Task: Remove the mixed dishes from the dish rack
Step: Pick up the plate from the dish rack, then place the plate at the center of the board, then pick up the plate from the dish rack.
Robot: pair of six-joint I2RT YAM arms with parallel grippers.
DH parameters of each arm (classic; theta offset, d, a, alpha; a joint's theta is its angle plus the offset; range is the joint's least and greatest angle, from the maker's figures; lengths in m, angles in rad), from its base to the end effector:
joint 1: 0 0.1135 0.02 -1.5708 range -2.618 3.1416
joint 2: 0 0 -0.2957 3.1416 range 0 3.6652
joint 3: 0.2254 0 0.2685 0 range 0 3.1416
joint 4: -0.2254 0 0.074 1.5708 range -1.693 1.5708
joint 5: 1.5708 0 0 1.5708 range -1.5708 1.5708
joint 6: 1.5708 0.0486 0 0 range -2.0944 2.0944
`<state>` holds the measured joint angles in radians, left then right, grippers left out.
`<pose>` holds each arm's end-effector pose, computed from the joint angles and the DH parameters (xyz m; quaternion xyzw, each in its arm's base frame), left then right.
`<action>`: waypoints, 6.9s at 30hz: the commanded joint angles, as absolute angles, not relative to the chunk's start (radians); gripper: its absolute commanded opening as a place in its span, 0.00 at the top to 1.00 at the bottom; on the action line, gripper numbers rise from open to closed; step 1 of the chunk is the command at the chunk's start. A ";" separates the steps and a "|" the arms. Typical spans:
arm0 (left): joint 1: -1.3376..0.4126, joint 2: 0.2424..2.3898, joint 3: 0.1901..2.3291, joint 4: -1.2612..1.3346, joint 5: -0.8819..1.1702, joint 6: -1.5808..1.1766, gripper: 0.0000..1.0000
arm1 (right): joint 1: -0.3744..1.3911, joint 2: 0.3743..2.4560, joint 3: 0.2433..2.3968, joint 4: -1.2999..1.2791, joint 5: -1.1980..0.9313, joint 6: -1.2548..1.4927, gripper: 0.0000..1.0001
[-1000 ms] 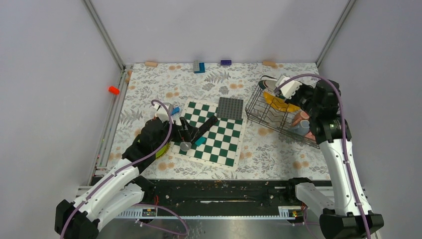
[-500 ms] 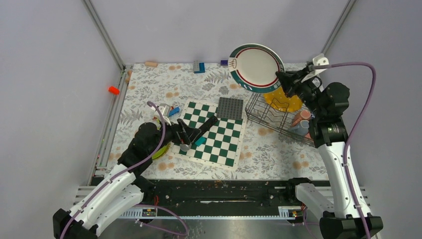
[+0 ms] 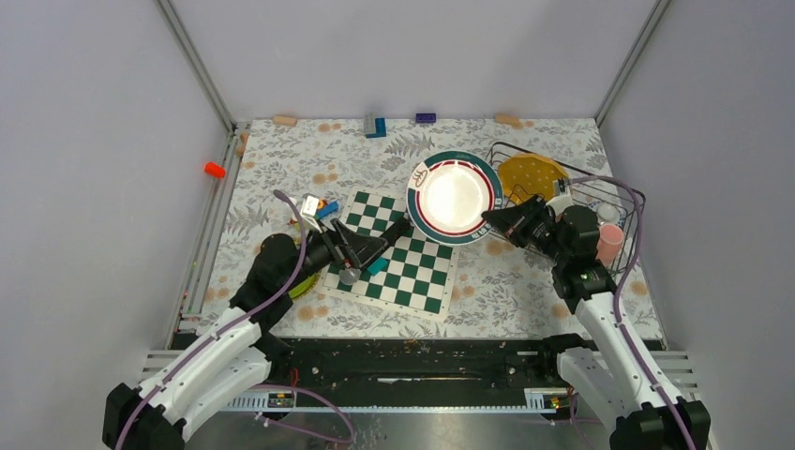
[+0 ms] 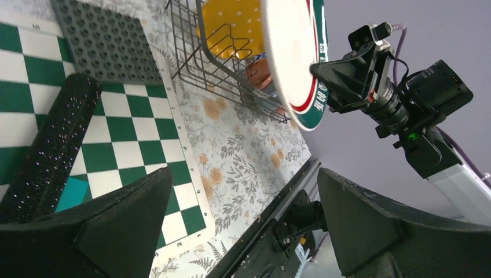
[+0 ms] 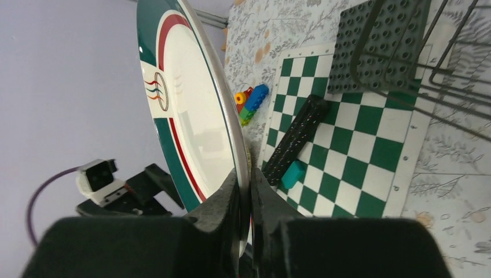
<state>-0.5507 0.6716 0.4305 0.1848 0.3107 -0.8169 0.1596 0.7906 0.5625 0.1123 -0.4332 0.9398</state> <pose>0.1431 -0.1053 0.2865 0.0101 0.7257 -0.5159 0.4550 0.1921 0.0516 0.3093 0.1452 0.7289 0.4762 0.4699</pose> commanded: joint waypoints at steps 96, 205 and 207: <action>-0.543 0.145 0.383 -1.168 -0.867 -1.849 0.59 | 0.433 0.974 0.743 -0.065 -0.174 0.761 0.00; -0.543 0.791 0.505 -0.052 -0.054 -0.502 0.01 | -0.049 1.706 1.435 -0.436 -0.224 -1.165 0.48; -0.543 0.796 0.505 -0.049 -0.054 -0.502 0.01 | -0.048 1.701 1.429 -0.435 -0.221 -1.165 0.52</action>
